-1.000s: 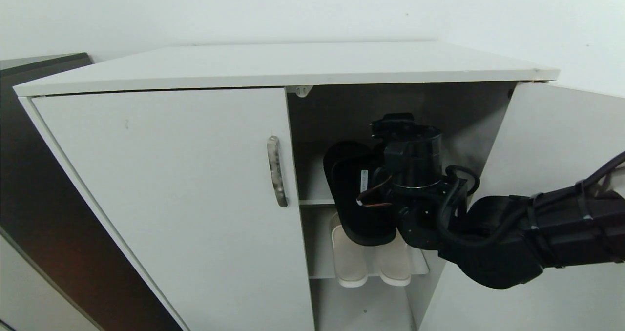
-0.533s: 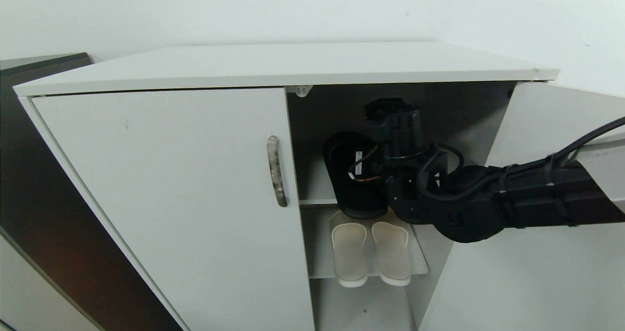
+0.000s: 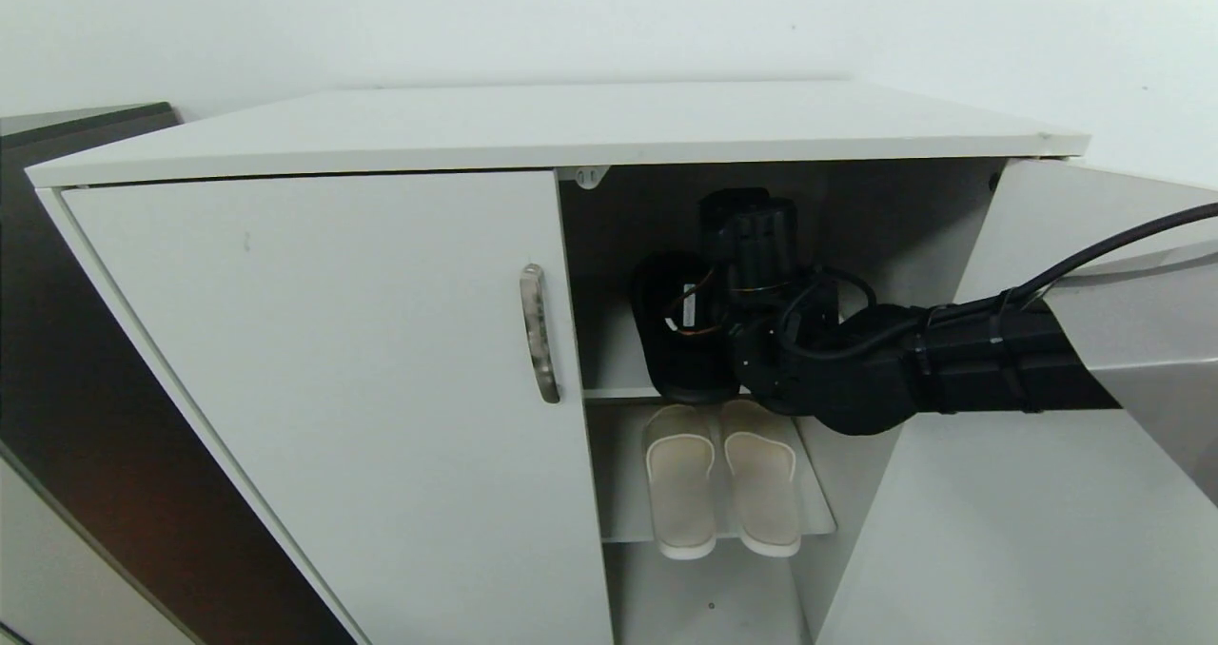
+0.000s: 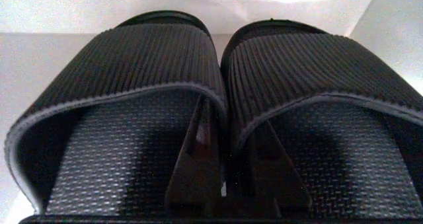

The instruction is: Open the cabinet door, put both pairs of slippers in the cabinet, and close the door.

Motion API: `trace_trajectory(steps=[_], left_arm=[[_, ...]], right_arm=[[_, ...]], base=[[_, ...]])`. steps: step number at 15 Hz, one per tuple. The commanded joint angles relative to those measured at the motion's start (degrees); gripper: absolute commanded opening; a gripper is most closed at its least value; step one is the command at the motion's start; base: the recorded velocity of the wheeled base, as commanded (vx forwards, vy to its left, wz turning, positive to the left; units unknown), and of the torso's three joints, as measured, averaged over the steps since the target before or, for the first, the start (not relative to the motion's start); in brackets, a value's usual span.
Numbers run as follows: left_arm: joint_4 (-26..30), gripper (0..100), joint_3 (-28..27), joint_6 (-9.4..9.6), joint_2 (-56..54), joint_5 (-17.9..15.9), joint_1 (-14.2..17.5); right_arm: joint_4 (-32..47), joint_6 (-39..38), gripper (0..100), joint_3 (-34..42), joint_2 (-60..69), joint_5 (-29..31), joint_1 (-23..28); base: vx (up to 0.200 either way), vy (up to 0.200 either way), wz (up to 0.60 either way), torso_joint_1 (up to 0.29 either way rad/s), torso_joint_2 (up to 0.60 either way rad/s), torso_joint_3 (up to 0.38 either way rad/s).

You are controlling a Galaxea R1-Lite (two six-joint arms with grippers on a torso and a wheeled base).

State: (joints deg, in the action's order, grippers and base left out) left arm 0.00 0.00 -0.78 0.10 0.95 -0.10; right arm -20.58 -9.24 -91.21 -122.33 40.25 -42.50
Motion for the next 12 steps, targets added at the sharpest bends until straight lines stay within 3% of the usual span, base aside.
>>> trace_trajectory(steps=[1,8,9,12], left_arm=[[0.0,0,0.0,-0.01,0.1,0.0,0.0],[0.0,0,0.0,0.08,0.0,0.0,0.0],[0.0,0,0.0,0.08,0.0,0.0,0.0],[0.0,0,0.0,-0.01,0.1,0.0,0.0]], right_arm=[[0.0,0.0,0,-0.2,-1.1,0.0,0.0],[0.2,-0.2,0,-0.3,-1.3,0.0,0.0],[0.3,-0.2,100,-0.3,-1.3,0.0,0.0],[0.4,-0.3,100,0.2,-0.9,0.0,-0.1]], base=[[0.000,0.000,0.00,0.000,0.00,0.000],[0.000,0.000,0.00,0.000,0.00,0.000],[0.000,0.000,0.00,0.000,0.00,0.000],[0.000,0.000,0.00,0.000,0.00,0.000]])
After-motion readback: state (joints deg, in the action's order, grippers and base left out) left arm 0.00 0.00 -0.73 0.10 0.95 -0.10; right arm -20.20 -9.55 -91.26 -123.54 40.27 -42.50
